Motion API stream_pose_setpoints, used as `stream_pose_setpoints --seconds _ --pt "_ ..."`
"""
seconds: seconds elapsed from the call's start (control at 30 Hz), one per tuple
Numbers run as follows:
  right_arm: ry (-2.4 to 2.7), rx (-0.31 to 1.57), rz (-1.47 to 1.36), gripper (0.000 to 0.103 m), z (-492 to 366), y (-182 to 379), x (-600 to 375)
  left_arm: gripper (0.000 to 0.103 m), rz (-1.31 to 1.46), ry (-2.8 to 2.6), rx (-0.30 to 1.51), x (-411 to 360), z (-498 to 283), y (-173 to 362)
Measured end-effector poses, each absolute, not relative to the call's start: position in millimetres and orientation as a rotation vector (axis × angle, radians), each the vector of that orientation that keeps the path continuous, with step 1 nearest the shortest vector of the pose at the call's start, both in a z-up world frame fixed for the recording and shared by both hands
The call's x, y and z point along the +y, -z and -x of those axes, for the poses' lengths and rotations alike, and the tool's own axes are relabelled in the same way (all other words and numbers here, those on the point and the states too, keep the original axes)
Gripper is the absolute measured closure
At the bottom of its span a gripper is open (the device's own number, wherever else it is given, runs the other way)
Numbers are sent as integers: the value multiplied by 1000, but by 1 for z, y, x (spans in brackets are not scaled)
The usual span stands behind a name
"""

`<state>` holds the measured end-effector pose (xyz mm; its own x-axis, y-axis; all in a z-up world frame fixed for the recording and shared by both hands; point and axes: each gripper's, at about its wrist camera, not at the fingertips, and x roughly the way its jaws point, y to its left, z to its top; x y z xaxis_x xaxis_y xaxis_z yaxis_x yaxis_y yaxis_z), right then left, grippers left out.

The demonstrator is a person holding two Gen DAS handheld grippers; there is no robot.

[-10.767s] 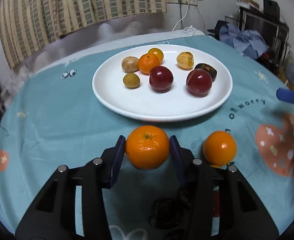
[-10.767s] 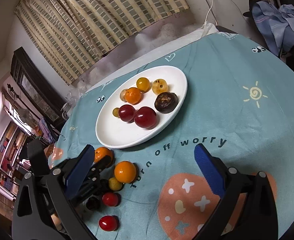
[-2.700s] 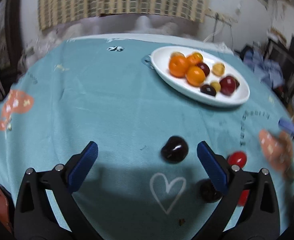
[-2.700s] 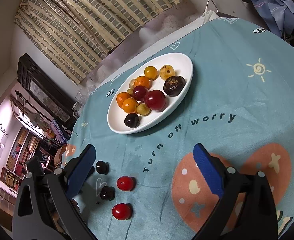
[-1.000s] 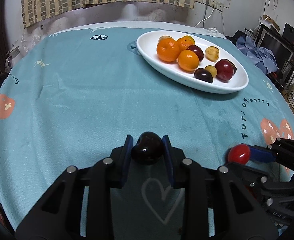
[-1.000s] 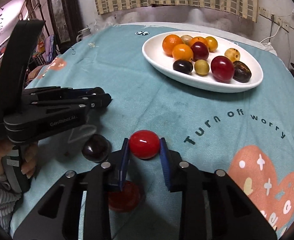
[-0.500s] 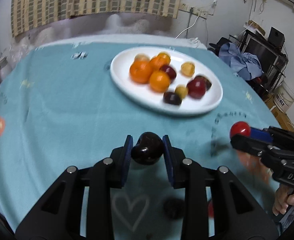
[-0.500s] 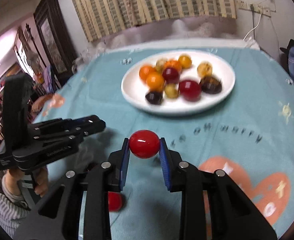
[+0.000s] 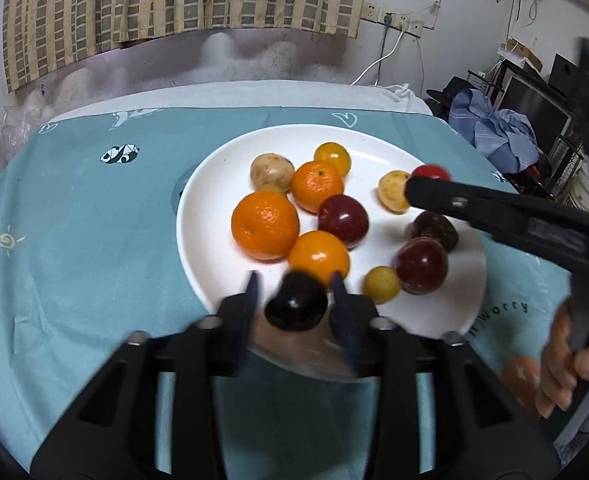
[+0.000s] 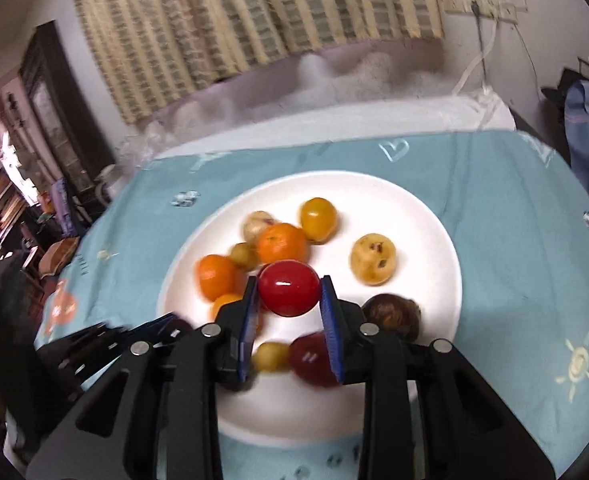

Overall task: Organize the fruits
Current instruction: 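Drop the dark plum and red fruit onto the plate by opening both tools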

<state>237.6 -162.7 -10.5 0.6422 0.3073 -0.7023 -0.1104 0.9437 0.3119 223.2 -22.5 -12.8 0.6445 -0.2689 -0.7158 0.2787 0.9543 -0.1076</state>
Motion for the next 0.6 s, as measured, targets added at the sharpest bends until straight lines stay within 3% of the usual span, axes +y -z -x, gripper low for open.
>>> stream_pose_setpoints --seconds 0.03,0.1,0.27,0.33,0.4,0.6 --pt "-232 862 -269 64 -242 14 -165 30 -9 311 803 -21 -222 13" --pt "-229 837 -319 41 -235 12 -172 29 -12 315 785 -19 -217 9" --pt "-279 766 -406 36 -191 -14 -190 18 23 285 752 -3 -193 -2" --pt "-297 746 -416 27 -159 -20 -195 14 20 259 744 5 -172 -2" --pt "-289 718 -413 7 -128 -18 -198 11 11 237 735 13 -146 2" --pt "-322 729 -421 6 -47 15 -197 7 -24 196 758 23 -71 20"
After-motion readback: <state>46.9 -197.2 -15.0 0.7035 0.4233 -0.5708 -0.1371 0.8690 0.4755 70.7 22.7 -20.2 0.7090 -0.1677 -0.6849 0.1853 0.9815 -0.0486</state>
